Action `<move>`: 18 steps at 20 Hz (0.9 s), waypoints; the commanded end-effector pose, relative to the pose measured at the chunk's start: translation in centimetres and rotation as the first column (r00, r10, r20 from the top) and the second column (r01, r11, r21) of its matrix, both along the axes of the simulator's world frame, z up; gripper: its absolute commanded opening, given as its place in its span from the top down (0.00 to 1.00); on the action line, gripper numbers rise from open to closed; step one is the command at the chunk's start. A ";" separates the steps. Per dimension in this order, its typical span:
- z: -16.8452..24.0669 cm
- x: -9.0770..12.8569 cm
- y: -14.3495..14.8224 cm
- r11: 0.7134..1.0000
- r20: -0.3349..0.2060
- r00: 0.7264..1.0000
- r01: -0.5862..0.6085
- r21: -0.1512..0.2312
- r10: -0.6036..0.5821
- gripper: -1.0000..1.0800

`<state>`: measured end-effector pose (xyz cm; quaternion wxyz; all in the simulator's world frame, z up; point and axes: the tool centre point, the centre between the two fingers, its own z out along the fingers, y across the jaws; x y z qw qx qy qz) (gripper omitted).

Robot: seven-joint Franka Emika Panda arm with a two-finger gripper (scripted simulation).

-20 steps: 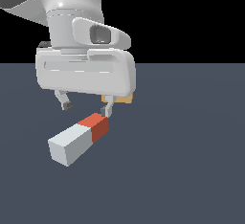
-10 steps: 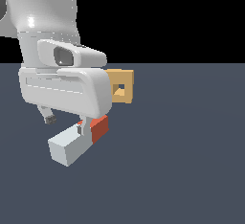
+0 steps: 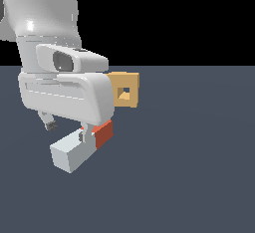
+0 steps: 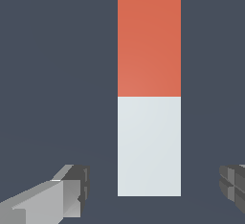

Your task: Insert the peg into the horizontal hole in a box.

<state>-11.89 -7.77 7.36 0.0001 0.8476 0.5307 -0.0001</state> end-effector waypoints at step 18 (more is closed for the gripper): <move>-5.0 0.0 0.0 1.000 0.000 1.000 -0.001 0.000 0.001 0.04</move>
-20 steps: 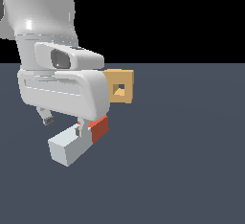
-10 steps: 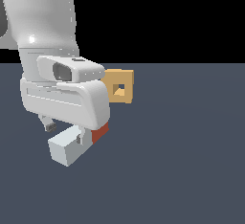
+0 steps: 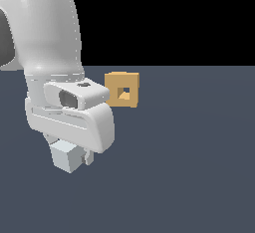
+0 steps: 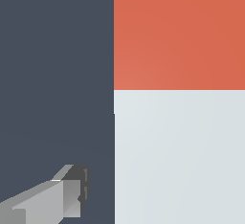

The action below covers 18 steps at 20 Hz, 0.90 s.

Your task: Insert the peg into the horizontal hole in a box.

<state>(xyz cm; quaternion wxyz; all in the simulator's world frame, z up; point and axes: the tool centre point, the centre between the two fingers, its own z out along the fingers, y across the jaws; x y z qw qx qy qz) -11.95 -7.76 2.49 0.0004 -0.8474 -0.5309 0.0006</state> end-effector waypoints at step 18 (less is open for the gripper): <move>0.3 1.0 1.7 1.000 0.002 1.000 -0.026 -0.001 0.026 1.00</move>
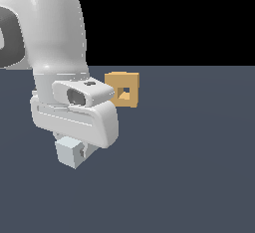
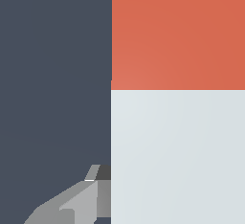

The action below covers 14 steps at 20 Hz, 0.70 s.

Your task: Insert the peg into the horizontal hole in a box.

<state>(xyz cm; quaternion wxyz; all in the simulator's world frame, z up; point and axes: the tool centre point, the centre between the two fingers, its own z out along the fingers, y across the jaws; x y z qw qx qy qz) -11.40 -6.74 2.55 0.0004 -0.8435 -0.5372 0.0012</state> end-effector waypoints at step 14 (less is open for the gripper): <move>2.9 5.9 15.1 0.978 0.003 0.978 -0.209 -0.001 0.209 1.00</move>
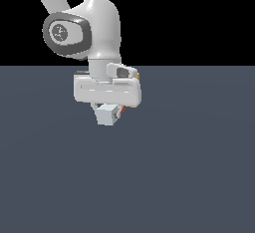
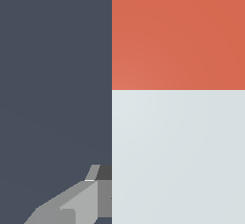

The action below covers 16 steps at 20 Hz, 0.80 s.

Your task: Insert the peg into the horizontal hole in a box.

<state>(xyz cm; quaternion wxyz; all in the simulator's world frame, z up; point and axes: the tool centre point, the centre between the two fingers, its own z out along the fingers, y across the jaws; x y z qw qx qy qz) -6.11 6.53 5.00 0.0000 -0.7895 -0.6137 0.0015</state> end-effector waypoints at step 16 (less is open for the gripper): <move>1.6 2.3 8.2 0.994 0.002 0.994 -0.111 0.002 0.111 1.00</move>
